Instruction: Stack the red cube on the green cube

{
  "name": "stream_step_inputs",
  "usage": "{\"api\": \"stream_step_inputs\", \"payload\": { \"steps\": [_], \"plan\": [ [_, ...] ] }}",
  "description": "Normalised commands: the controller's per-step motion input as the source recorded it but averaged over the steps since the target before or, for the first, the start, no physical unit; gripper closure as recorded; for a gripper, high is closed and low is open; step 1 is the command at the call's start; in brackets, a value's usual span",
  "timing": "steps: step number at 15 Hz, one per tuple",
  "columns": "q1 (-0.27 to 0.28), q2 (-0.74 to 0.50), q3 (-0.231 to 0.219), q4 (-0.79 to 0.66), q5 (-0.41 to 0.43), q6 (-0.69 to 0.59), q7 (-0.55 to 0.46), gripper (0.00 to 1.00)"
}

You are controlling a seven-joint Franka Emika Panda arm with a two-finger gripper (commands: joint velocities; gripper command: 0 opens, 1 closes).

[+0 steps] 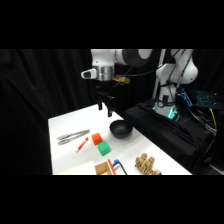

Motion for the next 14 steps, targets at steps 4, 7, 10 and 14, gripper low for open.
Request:
{"api": "stream_step_inputs", "payload": {
  "steps": [4,7,10,14],
  "plan": [
    [-0.059,0.13,-0.028,0.07,-0.103,0.11,0.06,0.0],
    [-0.099,0.25,-0.063,0.1,-0.111,0.25,0.05,0.0],
    [-0.074,0.28,-0.04,0.11,-0.096,0.36,0.06,0.0],
    [-0.034,0.31,-0.021,0.16,-0.132,0.34,0.12,0.0]
  ]
}}
